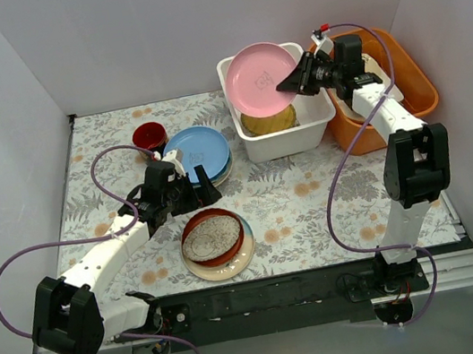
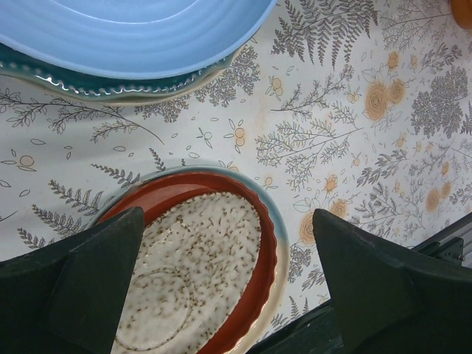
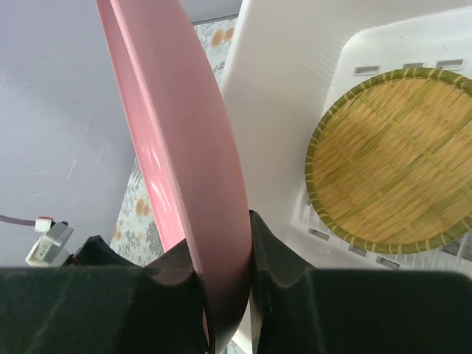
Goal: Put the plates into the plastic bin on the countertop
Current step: Place the plate in the plastic bin.
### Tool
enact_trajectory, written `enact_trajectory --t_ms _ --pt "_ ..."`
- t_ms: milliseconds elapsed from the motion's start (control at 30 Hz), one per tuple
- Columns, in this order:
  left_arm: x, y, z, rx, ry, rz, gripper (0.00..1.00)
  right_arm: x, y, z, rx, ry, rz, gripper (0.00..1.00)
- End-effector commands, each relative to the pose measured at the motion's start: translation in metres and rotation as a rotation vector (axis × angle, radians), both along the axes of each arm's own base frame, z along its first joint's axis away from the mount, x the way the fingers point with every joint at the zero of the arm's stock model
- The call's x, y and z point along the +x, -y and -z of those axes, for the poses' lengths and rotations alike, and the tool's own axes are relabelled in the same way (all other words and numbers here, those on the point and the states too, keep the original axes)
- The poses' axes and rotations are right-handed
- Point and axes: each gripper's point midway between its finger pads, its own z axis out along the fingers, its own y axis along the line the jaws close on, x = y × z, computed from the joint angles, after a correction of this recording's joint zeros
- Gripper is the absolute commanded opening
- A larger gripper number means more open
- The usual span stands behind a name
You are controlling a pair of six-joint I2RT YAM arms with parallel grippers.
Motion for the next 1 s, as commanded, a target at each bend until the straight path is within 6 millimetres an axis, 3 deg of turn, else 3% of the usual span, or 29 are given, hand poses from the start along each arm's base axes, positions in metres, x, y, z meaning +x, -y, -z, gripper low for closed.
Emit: enact_trajectory --t_ms 0,67,400,667,967 --pt "-0.002 0.000 0.002 -0.005 0.001 0.012 0.98 0.022 0.015 -0.023 -0.056 0.071 0.105 0.01" --pt "-0.002 0.000 0.002 -0.006 0.001 0.014 0.98 0.026 0.016 -0.024 -0.069 0.070 0.122 0.01" --pt "-0.003 0.003 0.005 -0.015 -0.009 0.026 0.98 0.056 0.021 0.013 -0.137 -0.022 0.156 0.01" --pt "-0.005 0.006 0.008 -0.024 -0.017 0.039 0.98 0.062 0.020 0.047 -0.163 -0.082 0.146 0.01" --pt "-0.004 0.005 0.009 -0.022 -0.019 0.037 0.98 0.065 0.014 0.062 -0.197 -0.109 0.130 0.01"
